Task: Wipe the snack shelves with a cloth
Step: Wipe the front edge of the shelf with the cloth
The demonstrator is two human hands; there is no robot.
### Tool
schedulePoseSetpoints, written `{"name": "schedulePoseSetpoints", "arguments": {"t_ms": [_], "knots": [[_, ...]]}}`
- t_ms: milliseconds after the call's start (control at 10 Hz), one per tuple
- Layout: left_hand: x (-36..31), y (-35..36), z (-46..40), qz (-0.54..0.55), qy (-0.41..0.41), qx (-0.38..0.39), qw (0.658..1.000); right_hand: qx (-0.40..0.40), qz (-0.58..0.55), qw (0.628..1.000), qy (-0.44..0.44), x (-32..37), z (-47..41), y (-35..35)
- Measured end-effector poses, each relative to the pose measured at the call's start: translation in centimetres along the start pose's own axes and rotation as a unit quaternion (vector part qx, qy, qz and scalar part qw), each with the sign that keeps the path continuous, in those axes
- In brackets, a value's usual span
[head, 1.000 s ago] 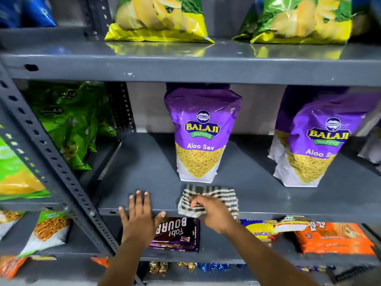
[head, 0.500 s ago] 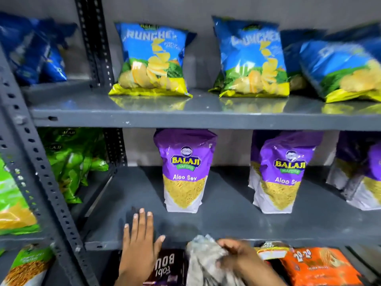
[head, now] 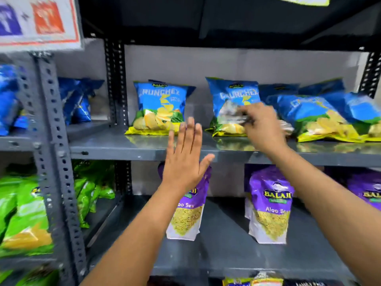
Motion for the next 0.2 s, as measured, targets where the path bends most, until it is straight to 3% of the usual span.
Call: {"name": "schedulePoseSetpoints", "arguments": {"t_ms": [100, 200], "knots": [[0.4, -0.7, -2.5, -0.019, 0.012, -0.007, 1.0, 0.292, 0.126, 0.948, -0.001, -1.0, 1.9, 7.2], [1.4, -0.9, -3.1, -0.023, 0.011, 0.005, 1.0, 0.297, 0.155, 0.942, 0.002, -1.2, 2.4, 7.4]]}}
Point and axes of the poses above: each hand's wrist, its own z-axis away from the middle knuckle, its own y-axis out of the palm, x = y × z, the point moved 7 cm from there along -z, towards the middle knuckle, and after that the axes turned 11 degrees about y, right-handed, at the moved point
